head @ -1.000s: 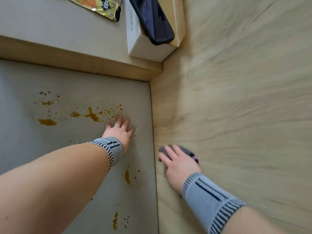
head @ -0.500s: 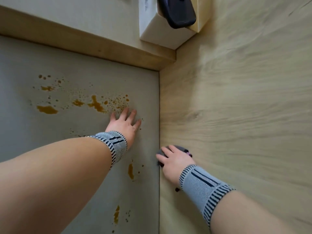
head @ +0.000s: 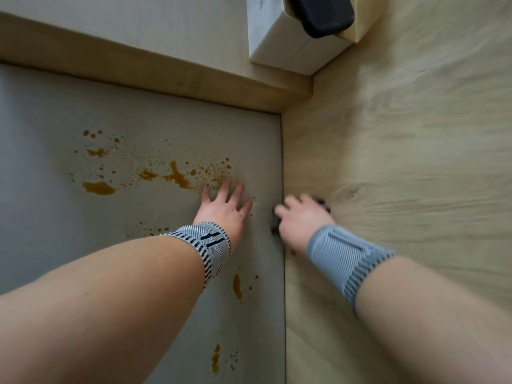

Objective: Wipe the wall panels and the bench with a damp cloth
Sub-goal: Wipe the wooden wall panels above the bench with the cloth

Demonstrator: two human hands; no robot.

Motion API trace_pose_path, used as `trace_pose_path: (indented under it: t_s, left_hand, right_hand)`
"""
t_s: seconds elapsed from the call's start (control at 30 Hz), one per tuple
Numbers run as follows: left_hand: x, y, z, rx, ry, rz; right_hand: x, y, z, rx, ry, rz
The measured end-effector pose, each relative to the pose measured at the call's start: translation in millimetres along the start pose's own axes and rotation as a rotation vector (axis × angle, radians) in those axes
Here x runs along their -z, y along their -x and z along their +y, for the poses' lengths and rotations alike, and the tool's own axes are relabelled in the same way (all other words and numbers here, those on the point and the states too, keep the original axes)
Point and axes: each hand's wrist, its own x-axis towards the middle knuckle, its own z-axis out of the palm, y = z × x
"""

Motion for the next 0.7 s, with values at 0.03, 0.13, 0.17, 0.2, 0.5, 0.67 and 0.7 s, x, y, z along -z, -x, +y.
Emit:
trace_pose_path:
  t_s: [0.03, 0.13, 0.17, 0.2, 0.5, 0.67, 0.7]
  left_hand:
    - [0.6, 0.8, 0.0, -0.005, 0.003, 0.001]
    - [3.2, 2.8, -0.7, -0.011, 0.004, -0.01]
    - [4.3, 4.2, -0.8, -0.003, -0.006, -0.009]
    - [6.5, 5.5, -0.6, -0.003, -0.024, -0.014]
    - [73.4, -31.9, -19.9, 0.031, -0.133, 0.247]
    - [64.7, -47.7, -35.7, 0.053, -0.01, 0.158]
    - [66.3, -50.0, -36.7, 0.054, -0.009, 0.124]
  right_hand:
    - [7.4, -8.9, 8.8, -0.075, 0.012, 0.063]
    - [13.7, -16.3, 9.3, -0.13, 0.012, 0.027]
    - [10.7, -10.5, 0.1, -0.058, 0.011, -0.043]
    - [6.5, -2.7, -13.0, 0.033, 0.015, -0.142]
    - [13.7, -18.5, 16.6, -0.11, -0.064, 0.076]
    - [42.2, -66.1, 64.1, -0.352, -0.161, 0.216]
    - [45.2, -75.0, 69.3, -0.411, -0.232, 0.23]
